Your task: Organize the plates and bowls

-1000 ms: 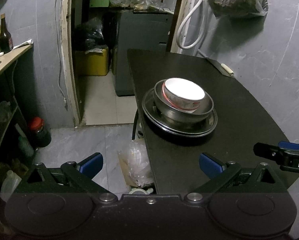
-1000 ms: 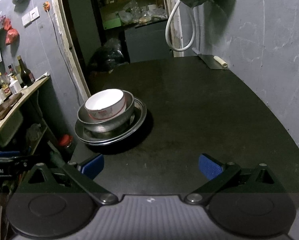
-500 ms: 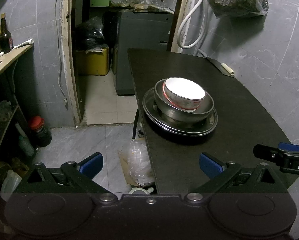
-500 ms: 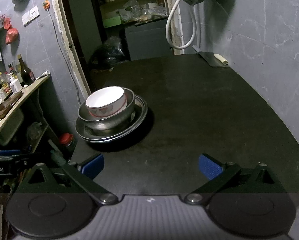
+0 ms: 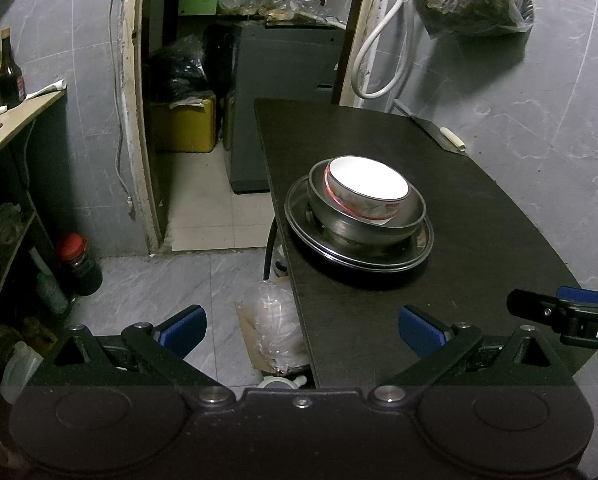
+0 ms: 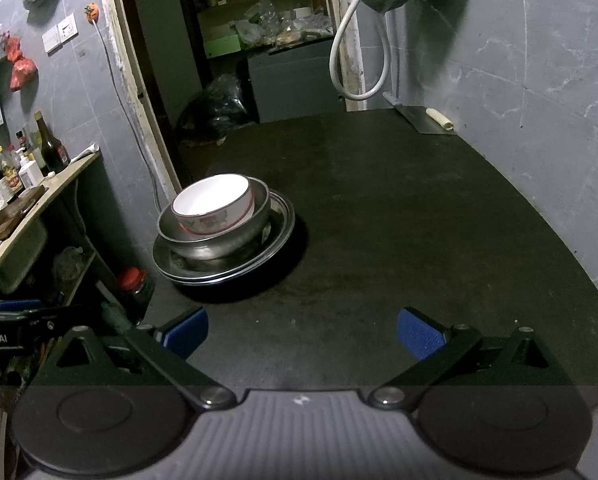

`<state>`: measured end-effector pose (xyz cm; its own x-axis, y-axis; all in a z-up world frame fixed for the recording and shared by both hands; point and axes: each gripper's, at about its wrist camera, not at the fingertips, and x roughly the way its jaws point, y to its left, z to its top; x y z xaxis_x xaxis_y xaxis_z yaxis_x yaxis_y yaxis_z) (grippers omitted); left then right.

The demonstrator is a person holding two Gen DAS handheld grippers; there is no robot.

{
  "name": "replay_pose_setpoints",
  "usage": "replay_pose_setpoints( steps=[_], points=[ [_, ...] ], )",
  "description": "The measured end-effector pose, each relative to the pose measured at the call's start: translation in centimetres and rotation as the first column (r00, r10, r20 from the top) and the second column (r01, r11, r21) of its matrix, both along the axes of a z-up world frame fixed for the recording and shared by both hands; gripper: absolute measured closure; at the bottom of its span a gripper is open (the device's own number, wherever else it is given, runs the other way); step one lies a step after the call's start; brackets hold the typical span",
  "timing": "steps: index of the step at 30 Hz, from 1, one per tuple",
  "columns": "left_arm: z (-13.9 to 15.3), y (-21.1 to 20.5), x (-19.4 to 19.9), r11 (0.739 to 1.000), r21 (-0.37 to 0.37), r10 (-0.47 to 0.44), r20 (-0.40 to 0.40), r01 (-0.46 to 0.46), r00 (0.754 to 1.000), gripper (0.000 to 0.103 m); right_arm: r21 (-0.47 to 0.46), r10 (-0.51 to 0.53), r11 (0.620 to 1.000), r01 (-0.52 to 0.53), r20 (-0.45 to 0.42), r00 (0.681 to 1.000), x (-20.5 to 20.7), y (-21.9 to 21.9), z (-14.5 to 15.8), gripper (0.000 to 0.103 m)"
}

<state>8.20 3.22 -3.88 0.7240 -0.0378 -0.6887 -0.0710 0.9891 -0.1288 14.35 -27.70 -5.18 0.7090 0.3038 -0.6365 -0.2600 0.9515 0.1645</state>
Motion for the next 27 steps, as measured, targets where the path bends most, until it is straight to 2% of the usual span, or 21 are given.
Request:
replay_pose_setpoints(
  steps=[27],
  points=[
    [0.17,-0.08,-0.10,1.000,-0.003,-0.003,0.006,0.003,1.000,0.001,-0.002,0.000,1.000,0.000,0.002,1.000,-0.41,0.12,0.03,0.000]
  ],
)
